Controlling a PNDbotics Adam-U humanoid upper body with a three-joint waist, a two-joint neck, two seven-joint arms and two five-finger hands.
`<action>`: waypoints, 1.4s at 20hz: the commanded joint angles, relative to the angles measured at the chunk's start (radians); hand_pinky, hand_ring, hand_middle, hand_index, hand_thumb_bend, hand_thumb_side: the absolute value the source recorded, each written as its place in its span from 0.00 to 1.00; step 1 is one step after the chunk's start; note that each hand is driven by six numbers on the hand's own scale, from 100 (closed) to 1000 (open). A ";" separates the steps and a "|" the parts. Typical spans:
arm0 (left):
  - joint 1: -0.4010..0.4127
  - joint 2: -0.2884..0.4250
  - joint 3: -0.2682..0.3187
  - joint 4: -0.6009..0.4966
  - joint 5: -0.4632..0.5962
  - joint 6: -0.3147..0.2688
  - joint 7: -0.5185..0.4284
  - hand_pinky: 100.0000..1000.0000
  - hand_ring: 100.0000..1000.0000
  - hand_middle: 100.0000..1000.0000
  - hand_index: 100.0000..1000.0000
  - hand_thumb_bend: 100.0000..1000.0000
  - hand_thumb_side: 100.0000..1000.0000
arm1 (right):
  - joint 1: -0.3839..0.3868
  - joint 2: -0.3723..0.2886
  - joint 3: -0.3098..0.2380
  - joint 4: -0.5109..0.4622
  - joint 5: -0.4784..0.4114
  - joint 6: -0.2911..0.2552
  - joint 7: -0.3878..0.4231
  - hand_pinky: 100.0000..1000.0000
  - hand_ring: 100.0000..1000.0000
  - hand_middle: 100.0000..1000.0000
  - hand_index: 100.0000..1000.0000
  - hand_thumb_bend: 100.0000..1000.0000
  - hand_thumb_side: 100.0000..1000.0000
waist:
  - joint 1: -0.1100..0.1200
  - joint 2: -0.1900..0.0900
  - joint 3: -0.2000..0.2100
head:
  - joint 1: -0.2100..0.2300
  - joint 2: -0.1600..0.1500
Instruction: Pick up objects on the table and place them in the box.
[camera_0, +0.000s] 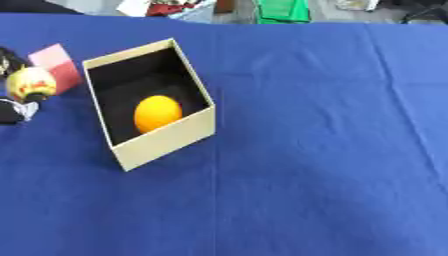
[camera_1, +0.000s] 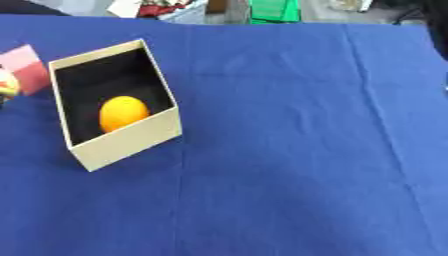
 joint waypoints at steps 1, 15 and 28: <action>-0.038 0.012 0.012 -0.062 0.025 0.005 0.009 0.50 0.68 0.61 0.71 0.00 0.47 | -0.009 -0.018 -0.015 -0.017 -0.004 0.005 -0.002 1.00 1.00 0.79 1.00 0.00 0.80 | 0.006 -0.027 -0.001 | -0.008 0.009; -0.211 -0.139 -0.050 -0.059 0.116 -0.004 0.041 0.44 0.66 0.60 0.71 0.00 0.56 | -0.020 -0.010 -0.009 -0.017 -0.010 0.008 0.004 1.00 1.00 0.78 1.00 0.00 0.80 | 0.010 -0.036 -0.007 | 0.015 0.015; -0.255 -0.226 -0.108 0.123 0.156 -0.051 0.088 0.46 0.71 0.68 0.77 0.20 0.70 | -0.025 0.000 -0.009 -0.017 -0.010 0.013 0.007 1.00 1.00 0.78 1.00 0.00 0.80 | 0.011 -0.029 -0.016 | 0.021 0.010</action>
